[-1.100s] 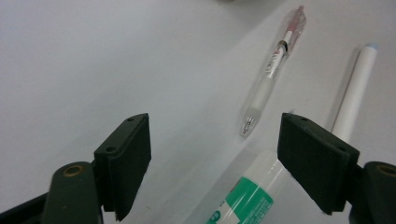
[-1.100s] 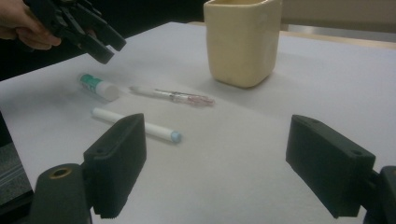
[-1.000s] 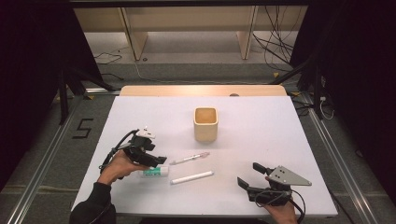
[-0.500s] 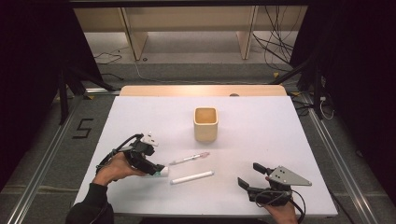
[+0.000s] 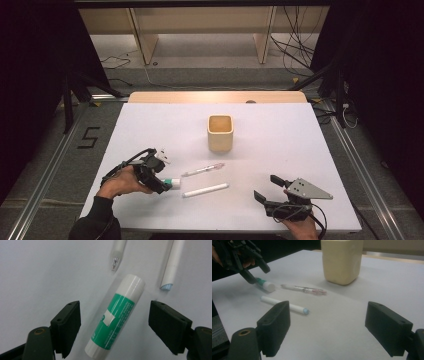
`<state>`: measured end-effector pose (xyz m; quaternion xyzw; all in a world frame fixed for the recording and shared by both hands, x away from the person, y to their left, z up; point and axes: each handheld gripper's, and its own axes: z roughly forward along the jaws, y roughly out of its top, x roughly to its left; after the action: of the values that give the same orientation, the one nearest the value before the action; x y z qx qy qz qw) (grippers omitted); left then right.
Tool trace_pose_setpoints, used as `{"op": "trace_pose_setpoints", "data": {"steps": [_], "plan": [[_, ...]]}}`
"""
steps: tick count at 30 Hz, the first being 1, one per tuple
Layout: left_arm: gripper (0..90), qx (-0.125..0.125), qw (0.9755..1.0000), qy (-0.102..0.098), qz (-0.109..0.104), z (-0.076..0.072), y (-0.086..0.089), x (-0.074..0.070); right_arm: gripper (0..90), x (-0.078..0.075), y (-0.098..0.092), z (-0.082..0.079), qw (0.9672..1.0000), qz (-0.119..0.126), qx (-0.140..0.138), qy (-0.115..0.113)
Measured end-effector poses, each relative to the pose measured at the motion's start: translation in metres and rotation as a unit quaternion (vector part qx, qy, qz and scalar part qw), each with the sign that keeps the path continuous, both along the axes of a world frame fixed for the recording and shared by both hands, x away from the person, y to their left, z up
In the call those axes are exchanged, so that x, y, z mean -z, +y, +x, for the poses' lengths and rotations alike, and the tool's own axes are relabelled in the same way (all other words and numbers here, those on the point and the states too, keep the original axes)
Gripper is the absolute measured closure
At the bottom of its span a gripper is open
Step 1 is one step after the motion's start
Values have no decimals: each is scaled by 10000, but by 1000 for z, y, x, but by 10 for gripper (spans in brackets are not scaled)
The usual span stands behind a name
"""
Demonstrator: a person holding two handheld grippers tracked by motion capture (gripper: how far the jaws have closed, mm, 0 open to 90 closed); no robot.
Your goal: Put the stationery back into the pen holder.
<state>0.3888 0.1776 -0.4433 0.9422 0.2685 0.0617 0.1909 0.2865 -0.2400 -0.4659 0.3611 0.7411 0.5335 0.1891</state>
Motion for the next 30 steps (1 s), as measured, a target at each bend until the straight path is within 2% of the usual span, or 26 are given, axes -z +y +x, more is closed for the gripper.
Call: {"op": "trace_pose_setpoints", "data": {"steps": [7, 12, 18, 20, 26, 27, 30], "plan": [[261, 80, 9997, 56, 233, 3, 1, 6, 209, 1, -2, 1, 10000, 30, 21, 13], [264, 114, 9996, 70, 245, 1, 2, 5, 210, 0, -1, 0, 10000, -10, 11, 7], [275, 188, 9991, 57, 364, 1, 4, 4, 210, 0, 2, -1, 10000, -48, -19, 4], [281, 296, 9984, 75, 483, 2, 2, 5, 210, -1, 2, -2, 10000, -50, -24, -28], [290, 414, 9973, 189, 583, 4, -2, 10, 210, -1, 3, -2, 10000, -82, -42, -13], [296, 496, 9960, 243, 700, 6, -2, 13, 210, -1, 3, -2, 10000, -85, -47, -16], [311, 396, 9963, 219, 730, 8, -4, 17, 210, -1, 3, -2, 10000, -71, -41, -5]]}}
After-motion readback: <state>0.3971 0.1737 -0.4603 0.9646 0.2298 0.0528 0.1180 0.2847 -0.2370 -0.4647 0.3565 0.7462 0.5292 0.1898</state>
